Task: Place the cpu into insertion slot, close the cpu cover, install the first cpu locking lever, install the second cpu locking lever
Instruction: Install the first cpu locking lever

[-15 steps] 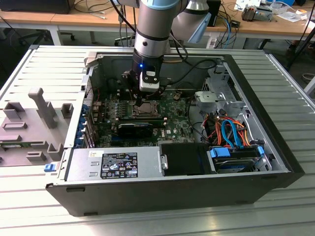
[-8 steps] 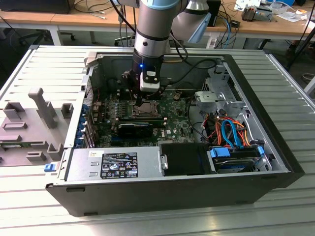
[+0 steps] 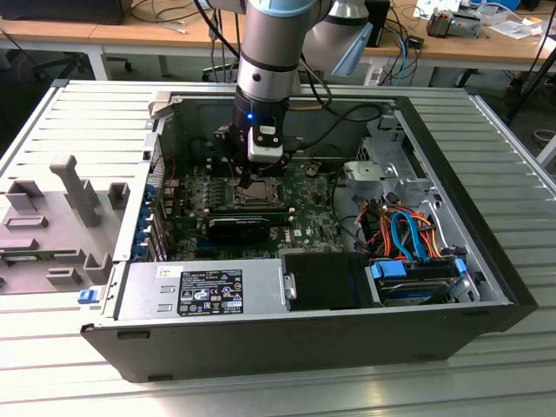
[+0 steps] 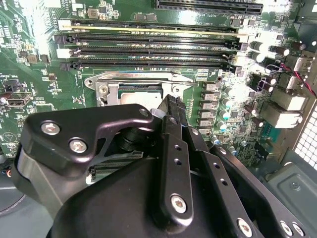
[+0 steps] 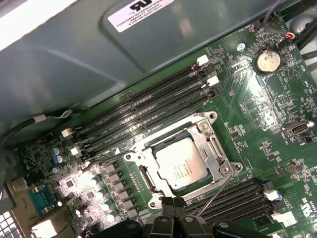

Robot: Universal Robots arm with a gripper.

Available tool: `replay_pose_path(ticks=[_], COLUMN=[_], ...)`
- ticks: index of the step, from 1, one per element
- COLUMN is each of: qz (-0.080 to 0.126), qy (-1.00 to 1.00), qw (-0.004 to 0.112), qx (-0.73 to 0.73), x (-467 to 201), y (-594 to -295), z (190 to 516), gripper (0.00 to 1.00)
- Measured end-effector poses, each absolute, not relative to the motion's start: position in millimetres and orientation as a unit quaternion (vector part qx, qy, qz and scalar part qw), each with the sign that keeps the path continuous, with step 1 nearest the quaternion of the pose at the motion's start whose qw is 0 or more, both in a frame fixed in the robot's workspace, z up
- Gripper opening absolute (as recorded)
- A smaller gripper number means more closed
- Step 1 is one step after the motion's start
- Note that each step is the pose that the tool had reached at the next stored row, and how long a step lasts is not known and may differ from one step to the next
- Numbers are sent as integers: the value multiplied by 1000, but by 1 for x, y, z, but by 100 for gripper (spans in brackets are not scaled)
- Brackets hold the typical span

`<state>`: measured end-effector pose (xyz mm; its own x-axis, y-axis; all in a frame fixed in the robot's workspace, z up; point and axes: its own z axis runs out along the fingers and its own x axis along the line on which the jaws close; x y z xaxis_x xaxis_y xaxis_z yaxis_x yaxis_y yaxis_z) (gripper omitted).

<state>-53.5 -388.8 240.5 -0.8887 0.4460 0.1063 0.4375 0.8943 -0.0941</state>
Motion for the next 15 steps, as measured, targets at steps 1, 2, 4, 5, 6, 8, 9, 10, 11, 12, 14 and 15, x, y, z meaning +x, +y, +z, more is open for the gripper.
replay_pose_path(ticks=[1, 2, 4, 5, 6, 8, 9, 10, 11, 12, 14, 15], qz=[34, 34, 34, 34, 34, 34, 34, 34, 34, 34, 34, 34], qy=[-971, -972, -972, -972, -972, -972, -973, -973, -973, -973, -974, -974], qw=[63, 63, 63, 63, 62, 62, 62, 62, 62, 62, 62, 62], qx=[-227, -226, -225, -224, -223, -222, -221, -221, -220, -219, -217, -217], x=[-54, -54, -54, -54, -54, -54, -54, -54, -54, -54, -54, -54], y=[-389, -389, -389, -389, -389, -389, -389, -389, -389, -389, -389, -389], z=[240, 240, 240, 240, 240, 240, 240, 240, 240, 240, 240, 240], gripper=[11, 11, 11, 11, 11, 11, 11, 11, 11, 11, 11, 11])
